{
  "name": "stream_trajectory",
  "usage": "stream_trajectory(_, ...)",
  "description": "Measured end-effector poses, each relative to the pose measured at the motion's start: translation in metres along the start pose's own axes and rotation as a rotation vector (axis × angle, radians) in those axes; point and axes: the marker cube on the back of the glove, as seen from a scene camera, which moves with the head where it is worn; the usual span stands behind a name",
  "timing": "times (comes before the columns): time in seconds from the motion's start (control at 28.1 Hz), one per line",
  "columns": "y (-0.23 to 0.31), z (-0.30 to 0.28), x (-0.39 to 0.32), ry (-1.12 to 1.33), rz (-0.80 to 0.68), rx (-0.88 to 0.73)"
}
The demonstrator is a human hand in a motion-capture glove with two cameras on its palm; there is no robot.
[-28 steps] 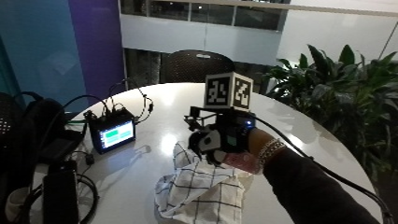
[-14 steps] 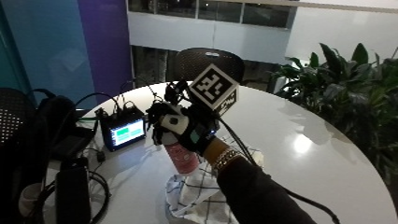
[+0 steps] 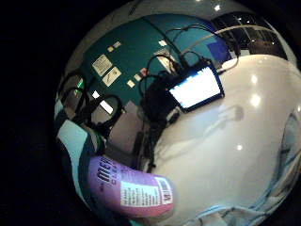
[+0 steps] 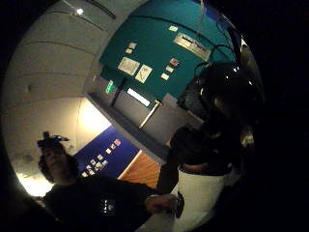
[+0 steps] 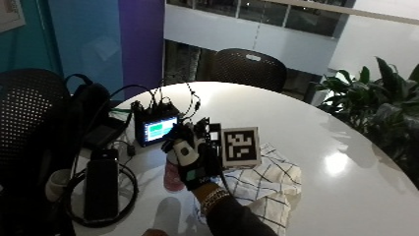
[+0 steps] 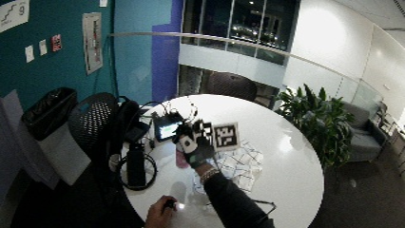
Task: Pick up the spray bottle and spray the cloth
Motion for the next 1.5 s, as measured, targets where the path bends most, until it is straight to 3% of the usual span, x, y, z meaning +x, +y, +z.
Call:
stream_trajectory(0.25,0.014,0.015,0.012,0.057,0.068,0.048)
stream_trajectory(0.71,0.009,0.052,0.007,0.073,0.042,-0.066)
stream_trajectory(1.14,0.028,0.016,0.024,0.043,0.178,-0.089)
stream_trajectory(1.5,0.034,-0.012,0.029,0.129,0.329,-0.441)
